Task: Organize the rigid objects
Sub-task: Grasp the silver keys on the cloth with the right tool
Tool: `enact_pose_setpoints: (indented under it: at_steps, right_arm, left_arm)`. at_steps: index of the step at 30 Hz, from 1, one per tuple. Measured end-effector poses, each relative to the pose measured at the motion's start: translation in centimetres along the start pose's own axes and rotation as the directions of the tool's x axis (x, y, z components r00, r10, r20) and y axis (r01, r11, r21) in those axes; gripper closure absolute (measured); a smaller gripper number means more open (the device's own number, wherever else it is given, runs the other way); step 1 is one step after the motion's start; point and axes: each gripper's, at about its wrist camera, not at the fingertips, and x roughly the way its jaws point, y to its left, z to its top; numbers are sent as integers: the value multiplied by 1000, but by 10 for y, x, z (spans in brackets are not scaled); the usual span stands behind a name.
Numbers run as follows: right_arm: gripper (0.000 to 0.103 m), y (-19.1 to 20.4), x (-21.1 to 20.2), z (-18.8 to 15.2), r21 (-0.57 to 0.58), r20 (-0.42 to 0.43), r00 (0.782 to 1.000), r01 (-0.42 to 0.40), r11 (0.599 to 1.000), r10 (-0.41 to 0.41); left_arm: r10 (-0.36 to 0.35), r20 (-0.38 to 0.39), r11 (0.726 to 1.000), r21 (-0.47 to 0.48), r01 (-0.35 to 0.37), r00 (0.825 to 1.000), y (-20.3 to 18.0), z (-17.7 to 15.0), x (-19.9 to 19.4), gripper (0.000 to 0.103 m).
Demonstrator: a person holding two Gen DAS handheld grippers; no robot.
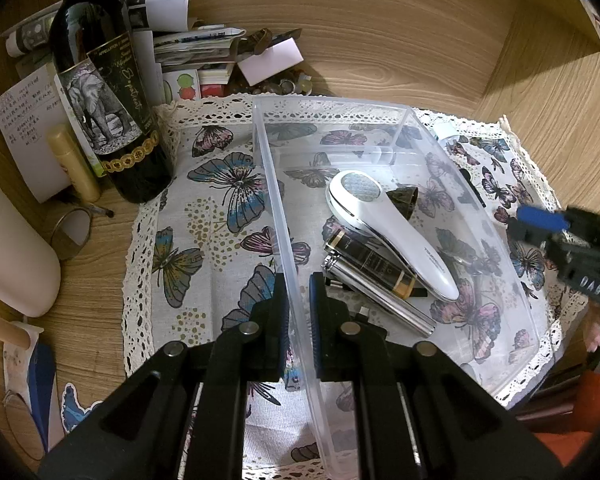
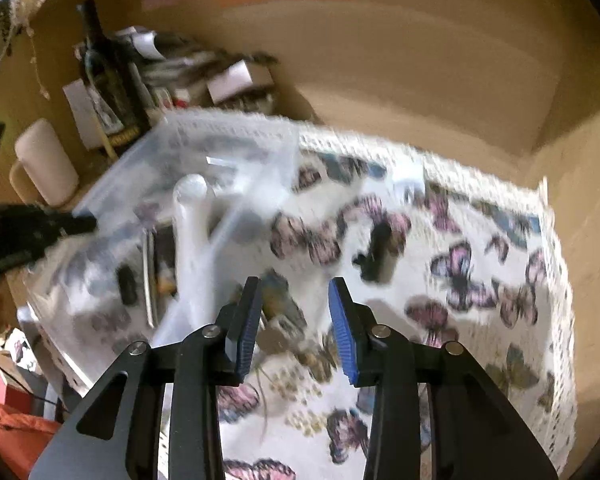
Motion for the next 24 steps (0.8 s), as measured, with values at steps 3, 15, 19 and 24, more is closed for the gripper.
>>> enact_pose_setpoints:
  at_steps: [3,15,19,24]
  right_arm:
    - [68,-2,10,-13,11,-42,999,-8,1000,9]
    - [61,8,49,-25,2,-118,992,-39,999,39]
    - [62,11,55,-22,-14,-103,994,-22,1000,20]
    - [77,11,53,-21,-30,-86,996,1,1000,-4]
  left_arm:
    - [0,-1,1000,0,0,1000,0,0,0,94]
    - [3,-1,1000,1,-3,1000,0,0,0,94]
    - [2,-1,1000,0,-2,1000,0,0,0,94]
    - [2,-1,1000,1,-2,1000,0,0,0,94]
